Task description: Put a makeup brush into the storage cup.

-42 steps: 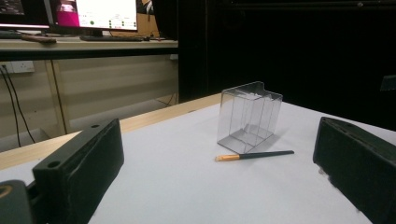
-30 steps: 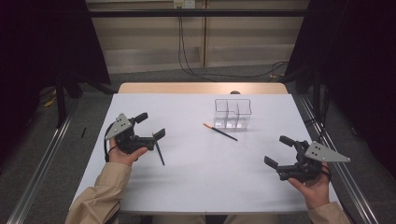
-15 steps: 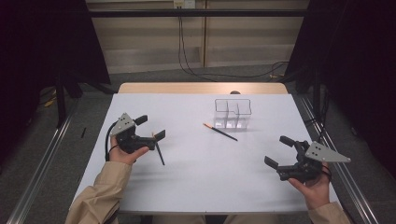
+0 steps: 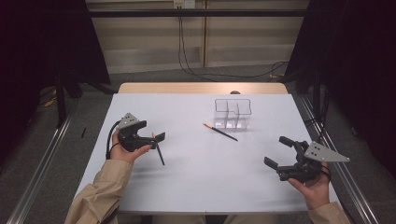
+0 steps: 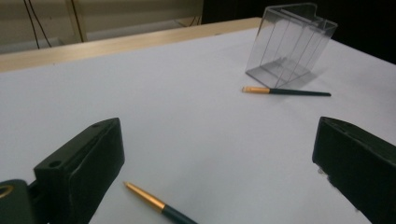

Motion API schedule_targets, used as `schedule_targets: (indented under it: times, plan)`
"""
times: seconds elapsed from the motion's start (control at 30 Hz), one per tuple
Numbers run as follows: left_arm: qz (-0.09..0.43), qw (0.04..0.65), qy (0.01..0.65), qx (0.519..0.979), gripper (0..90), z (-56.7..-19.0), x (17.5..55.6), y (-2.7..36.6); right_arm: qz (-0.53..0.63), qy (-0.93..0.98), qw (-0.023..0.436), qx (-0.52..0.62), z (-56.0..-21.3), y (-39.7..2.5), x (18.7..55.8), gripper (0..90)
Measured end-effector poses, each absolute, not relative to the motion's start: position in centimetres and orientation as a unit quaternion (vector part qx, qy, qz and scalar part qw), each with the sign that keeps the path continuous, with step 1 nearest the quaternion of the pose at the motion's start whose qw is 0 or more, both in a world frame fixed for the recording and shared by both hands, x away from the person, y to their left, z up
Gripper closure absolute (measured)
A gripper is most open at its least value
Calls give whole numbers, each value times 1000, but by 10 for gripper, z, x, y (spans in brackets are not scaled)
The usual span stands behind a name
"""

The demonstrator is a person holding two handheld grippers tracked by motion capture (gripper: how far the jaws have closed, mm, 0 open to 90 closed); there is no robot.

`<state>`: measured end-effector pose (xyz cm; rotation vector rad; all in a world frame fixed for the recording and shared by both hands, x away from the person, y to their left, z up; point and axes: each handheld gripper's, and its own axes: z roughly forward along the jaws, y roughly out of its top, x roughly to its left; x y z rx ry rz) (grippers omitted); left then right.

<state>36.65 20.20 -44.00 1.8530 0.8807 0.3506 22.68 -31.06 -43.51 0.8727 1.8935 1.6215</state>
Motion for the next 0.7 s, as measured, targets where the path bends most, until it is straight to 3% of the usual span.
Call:
schedule_targets:
  times: [0.7]
  plan:
    - [71,327,439,834,22,-442,374,188,592,697,245,323,-436,-310,227,37]
